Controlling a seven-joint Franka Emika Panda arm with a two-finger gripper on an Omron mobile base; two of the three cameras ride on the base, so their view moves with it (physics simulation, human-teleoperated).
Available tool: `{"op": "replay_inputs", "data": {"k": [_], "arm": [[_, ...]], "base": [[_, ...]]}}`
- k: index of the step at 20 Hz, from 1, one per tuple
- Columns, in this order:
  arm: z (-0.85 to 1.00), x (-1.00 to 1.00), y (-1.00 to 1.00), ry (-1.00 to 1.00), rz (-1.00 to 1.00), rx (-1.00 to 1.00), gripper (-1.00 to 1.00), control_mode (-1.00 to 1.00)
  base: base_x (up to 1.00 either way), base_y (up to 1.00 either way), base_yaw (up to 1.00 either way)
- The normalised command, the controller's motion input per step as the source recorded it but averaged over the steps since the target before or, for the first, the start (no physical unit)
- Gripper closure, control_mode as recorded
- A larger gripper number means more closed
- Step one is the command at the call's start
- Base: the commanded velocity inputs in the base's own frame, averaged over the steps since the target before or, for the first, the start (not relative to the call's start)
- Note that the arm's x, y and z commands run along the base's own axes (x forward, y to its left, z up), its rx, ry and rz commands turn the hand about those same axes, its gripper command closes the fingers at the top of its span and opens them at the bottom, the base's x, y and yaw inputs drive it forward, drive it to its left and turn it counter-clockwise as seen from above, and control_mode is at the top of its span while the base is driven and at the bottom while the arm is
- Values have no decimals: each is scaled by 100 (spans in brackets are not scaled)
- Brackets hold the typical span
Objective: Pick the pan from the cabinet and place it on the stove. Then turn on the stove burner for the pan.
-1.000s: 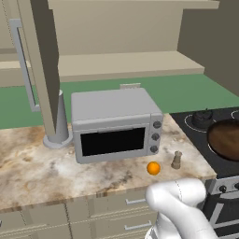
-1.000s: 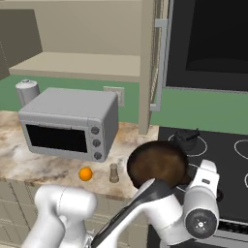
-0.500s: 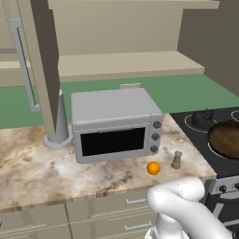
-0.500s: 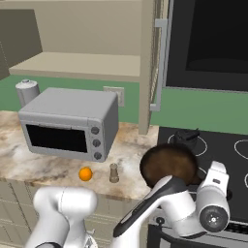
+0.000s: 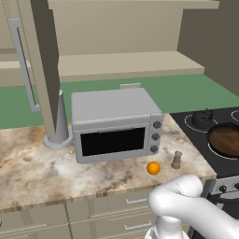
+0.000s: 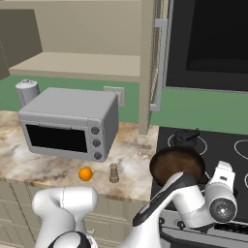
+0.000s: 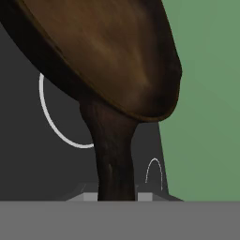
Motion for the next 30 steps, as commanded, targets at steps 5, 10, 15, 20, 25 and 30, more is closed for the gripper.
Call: {"op": "replay_inputs", "data": {"k": [5,10,15,20,25,30], "arm": [[-35,30,-28,1,0,1,100,-100],[-35,29,-24,0,0,0,100,-100],[-30,24,-24,0,0,0,100,-100],[-24,23,-22,1,0,0,100,-100],[-26,28,-20,5,0,0,100,-100],[-22,34,-17,6,0,0,100,-100]], "base": [[0,0,0],[0,0,0],[0,0,0],[0,0,0],[0,0,0],[0,0,0]]}}
